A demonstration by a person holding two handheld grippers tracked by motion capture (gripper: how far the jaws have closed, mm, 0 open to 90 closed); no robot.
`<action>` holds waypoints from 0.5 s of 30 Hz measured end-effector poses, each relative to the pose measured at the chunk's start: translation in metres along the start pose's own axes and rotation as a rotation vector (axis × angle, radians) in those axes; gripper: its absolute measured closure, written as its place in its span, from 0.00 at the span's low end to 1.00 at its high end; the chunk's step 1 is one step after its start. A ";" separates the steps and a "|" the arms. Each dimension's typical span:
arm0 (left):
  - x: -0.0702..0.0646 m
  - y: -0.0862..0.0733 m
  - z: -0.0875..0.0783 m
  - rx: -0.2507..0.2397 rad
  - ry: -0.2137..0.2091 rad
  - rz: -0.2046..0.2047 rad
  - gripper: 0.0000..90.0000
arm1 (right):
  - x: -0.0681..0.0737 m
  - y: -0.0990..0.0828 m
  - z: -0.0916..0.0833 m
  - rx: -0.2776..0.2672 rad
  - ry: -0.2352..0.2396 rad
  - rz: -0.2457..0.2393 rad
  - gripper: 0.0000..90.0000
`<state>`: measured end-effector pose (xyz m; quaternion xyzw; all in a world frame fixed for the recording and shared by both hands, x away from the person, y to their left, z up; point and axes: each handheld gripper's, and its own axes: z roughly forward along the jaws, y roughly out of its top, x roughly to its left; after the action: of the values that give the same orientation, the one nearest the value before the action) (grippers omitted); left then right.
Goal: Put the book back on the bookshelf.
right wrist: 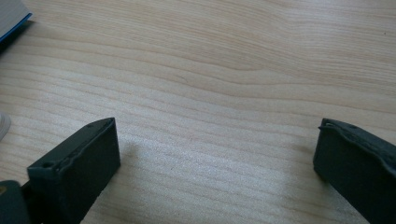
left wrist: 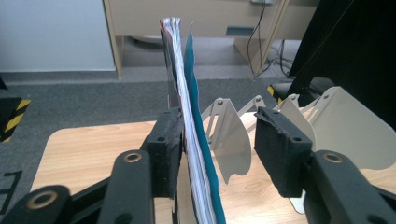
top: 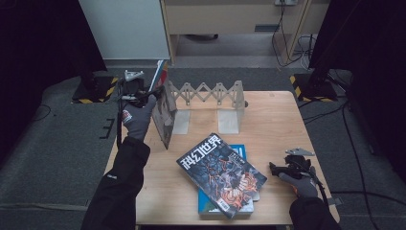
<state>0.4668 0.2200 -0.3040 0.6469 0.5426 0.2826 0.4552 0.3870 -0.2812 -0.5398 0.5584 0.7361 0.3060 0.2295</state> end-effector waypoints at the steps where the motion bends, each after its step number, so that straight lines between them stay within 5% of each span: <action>1: 0.001 -0.001 -0.003 -0.006 -0.007 -0.004 0.55 | 0.000 0.000 0.000 0.003 -0.001 -0.001 0.00; 6: 0.008 -0.005 -0.016 -0.053 -0.057 -0.041 0.51 | -0.001 0.002 0.002 0.003 -0.011 0.011 0.00; 15: 0.015 -0.018 -0.039 -0.097 -0.112 -0.044 0.45 | 0.002 0.005 0.000 0.043 -0.016 0.004 0.03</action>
<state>0.4292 0.2449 -0.3054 0.6270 0.5160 0.2620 0.5216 0.3902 -0.2787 -0.5360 0.5671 0.7396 0.2861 0.2224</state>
